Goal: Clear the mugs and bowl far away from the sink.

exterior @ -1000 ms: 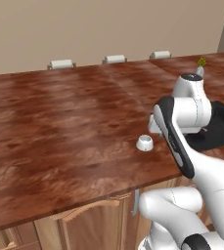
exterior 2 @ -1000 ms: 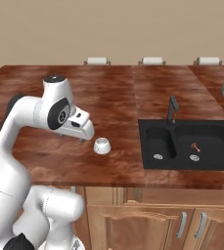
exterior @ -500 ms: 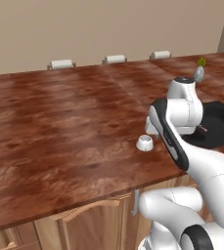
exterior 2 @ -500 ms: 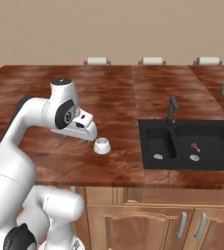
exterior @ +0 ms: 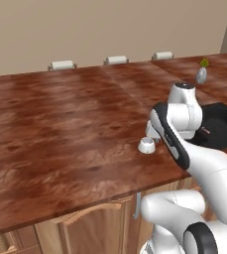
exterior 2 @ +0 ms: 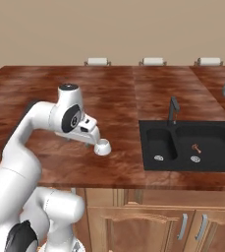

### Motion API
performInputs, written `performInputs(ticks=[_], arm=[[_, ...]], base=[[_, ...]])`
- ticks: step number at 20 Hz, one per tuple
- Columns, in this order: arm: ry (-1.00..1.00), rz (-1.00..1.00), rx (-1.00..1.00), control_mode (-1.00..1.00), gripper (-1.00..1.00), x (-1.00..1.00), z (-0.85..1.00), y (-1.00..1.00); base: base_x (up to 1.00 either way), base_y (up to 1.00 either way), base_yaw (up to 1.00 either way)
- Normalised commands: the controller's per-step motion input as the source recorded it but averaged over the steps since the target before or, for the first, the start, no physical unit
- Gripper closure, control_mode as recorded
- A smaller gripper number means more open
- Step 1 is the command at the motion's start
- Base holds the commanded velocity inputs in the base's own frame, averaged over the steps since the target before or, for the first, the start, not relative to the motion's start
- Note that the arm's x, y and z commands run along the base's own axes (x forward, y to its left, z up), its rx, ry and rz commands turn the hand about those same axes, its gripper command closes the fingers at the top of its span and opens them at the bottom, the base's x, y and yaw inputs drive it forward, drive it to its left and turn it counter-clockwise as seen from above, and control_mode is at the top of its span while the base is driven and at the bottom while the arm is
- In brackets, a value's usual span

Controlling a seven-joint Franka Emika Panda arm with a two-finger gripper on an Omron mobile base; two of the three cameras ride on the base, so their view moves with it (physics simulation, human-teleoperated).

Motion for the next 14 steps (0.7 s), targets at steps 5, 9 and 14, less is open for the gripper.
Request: performInputs(ticks=[5,9,14], arm=[[0.12,0.0,0.04,-1.0,-1.0,0.22,-0.13,-0.01],[0.19,0.0,0.0,-1.0,-1.0,0.31,-0.04,0.0],[0.22,0.0,0.0,-1.0,-1.0,0.32,0.0,0.0]], base=[[0.0,0.0,0.0],[0.0,0.0,0.0],[0.0,0.0,0.0]])
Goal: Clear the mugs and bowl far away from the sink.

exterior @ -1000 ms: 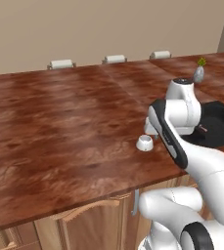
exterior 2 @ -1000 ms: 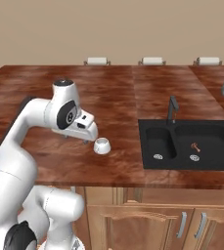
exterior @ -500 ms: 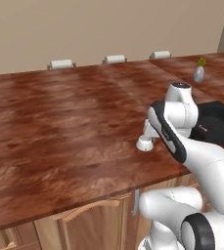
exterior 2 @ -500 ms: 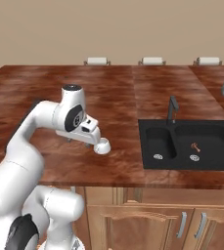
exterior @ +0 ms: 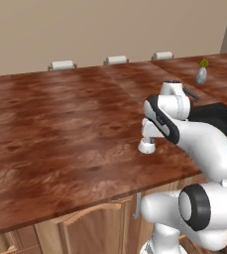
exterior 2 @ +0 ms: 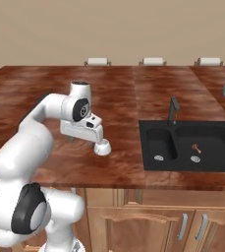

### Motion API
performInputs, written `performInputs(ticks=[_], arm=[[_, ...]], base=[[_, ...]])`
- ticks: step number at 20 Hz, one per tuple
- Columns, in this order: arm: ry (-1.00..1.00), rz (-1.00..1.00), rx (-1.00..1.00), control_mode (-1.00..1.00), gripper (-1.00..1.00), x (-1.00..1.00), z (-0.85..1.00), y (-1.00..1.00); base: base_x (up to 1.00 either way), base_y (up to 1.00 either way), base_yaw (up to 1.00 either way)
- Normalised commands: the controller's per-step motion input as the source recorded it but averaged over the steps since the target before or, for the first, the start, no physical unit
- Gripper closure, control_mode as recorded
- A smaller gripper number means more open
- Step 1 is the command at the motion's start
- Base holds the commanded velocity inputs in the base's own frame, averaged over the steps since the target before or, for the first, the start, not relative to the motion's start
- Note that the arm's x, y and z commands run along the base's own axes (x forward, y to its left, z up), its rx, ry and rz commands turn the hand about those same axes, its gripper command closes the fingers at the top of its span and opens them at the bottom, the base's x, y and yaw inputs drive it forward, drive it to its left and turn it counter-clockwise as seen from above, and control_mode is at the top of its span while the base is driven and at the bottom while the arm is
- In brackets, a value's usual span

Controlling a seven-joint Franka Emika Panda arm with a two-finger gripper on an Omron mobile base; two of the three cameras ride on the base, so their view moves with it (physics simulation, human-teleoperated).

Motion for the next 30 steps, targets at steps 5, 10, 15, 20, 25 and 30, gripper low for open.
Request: performInputs(ticks=[5,10,15,20,25,30], arm=[[0.04,0.0,0.0,-1.0,-1.0,0.18,-0.03,0.0],[0.0,0.0,0.0,-1.0,-1.0,0.11,-0.13,0.0],[0.0,0.0,0.0,-1.0,-1.0,0.04,-0.15,0.0],[0.0,0.0,0.0,-1.0,-1.0,0.0,-0.16,0.0],[0.0,0.0,0.01,-1.0,-1.0,0.0,-0.2,0.0],[0.0,0.0,0.02,-1.0,-1.0,0.0,-0.21,-0.03]], base=[[0.0,0.0,0.0],[0.0,0.0,0.0],[0.0,0.0,0.0],[0.0,0.0,0.0],[0.0,0.0,0.0],[0.0,0.0,0.0]])
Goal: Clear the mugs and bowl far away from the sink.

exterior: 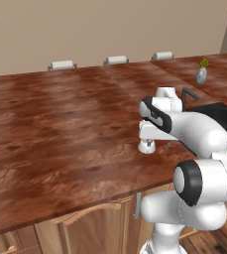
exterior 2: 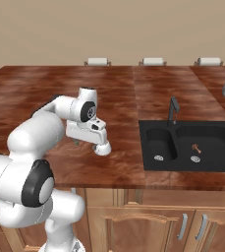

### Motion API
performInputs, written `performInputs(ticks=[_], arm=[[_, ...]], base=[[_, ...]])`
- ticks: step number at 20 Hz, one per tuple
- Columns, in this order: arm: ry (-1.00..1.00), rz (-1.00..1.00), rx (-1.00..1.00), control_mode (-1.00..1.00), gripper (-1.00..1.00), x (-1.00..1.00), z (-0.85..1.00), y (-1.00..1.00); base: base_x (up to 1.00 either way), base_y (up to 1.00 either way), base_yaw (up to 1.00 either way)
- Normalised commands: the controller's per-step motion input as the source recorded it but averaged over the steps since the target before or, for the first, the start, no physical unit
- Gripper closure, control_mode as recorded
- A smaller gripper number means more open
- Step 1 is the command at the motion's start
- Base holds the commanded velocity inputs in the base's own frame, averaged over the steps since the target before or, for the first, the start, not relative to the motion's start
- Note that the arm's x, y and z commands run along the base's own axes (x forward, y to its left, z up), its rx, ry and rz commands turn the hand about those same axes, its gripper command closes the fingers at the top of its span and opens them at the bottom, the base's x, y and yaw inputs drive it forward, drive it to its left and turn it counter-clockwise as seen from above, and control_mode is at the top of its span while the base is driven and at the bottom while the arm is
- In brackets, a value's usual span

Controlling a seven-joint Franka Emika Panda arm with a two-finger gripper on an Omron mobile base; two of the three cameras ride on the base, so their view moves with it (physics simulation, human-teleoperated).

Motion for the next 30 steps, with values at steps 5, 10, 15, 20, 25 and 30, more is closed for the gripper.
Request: performInputs(ticks=[5,10,15,20,25,30], arm=[[0.01,0.0,0.01,-1.0,-1.0,0.0,-0.16,-0.06],[0.0,0.0,0.0,-1.0,-1.0,0.0,-0.16,-0.08],[0.0,0.0,0.0,-1.0,-1.0,0.01,-0.2,-0.01],[0.0,0.0,0.0,-1.0,-1.0,0.05,-0.1,0.0],[0.0,0.0,0.0,-1.0,-1.0,0.09,-0.06,0.0],[0.0,0.0,0.0,-1.0,-1.0,0.18,-0.06,0.0]], base=[[0.0,0.0,0.0],[0.0,0.0,0.0],[0.0,0.0,0.0],[0.0,0.0,0.0],[0.0,0.0,0.0],[0.0,0.0,0.0]])
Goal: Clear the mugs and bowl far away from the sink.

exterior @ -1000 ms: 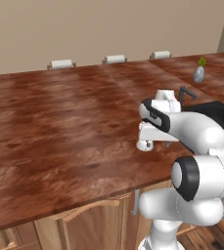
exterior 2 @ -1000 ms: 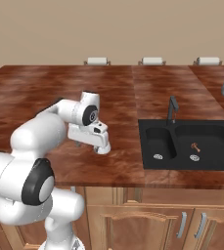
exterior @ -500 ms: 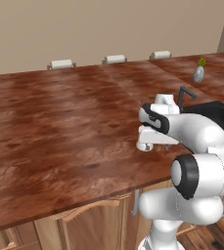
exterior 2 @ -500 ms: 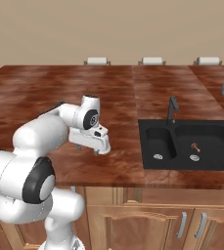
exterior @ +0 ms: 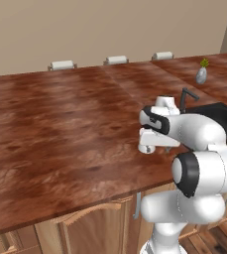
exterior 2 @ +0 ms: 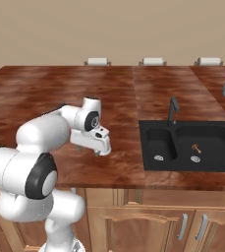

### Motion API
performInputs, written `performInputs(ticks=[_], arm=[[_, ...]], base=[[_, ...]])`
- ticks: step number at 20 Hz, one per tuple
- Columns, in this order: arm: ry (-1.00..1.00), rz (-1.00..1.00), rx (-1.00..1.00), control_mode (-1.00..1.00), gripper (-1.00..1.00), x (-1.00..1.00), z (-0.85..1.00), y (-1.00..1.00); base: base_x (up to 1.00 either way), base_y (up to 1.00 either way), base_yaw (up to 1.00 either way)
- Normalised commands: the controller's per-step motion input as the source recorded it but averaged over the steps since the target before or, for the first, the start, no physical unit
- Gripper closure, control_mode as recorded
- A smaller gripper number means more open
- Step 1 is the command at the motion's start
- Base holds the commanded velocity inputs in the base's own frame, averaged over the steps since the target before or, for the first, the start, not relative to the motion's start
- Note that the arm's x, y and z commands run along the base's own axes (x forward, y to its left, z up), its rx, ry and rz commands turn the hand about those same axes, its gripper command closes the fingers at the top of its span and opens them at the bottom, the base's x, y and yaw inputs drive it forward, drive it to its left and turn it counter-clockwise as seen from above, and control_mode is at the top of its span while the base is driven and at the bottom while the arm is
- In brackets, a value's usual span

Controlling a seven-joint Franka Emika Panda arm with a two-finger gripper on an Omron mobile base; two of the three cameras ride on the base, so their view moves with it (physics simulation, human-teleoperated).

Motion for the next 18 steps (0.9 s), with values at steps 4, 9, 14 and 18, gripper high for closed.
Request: performInputs(ticks=[4,9,14,18], arm=[[0.0,0.0,0.0,-1.0,-1.0,0.2,-0.06,0.0],[0.0,0.0,0.0,-1.0,-1.0,0.12,-0.12,0.0],[0.0,0.0,0.0,-1.0,-1.0,0.14,-0.19,0.0],[0.0,0.0,0.0,-1.0,-1.0,0.14,-0.21,0.0]], base=[[0.0,0.0,0.0],[0.0,0.0,0.0],[0.0,0.0,0.0],[0.0,0.0,0.0]])
